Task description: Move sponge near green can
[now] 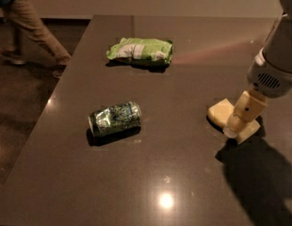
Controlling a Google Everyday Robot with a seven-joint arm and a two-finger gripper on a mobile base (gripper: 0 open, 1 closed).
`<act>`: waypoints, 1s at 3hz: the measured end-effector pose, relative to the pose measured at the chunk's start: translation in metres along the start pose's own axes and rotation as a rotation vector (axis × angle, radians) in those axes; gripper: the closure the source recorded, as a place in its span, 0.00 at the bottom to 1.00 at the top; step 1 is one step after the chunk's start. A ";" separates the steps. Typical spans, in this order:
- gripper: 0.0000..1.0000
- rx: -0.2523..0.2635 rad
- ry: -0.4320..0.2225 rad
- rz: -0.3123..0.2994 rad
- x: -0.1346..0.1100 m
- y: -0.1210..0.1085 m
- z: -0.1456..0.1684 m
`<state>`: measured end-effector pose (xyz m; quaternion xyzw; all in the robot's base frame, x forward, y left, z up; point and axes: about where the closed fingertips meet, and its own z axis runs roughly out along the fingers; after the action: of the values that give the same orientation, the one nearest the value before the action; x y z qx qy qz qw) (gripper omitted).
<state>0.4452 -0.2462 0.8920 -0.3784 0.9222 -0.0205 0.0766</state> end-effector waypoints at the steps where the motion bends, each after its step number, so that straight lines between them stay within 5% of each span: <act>1: 0.00 -0.017 -0.005 0.048 0.007 0.014 0.018; 2: 0.00 -0.033 -0.010 0.080 0.011 0.022 0.035; 3: 0.18 -0.039 -0.023 0.103 0.010 0.021 0.047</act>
Offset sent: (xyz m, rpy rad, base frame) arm -0.0252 0.0111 -0.0578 0.0680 0.0274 -0.1113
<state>0.4308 -0.2371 0.8425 -0.3318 0.9398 0.0060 0.0808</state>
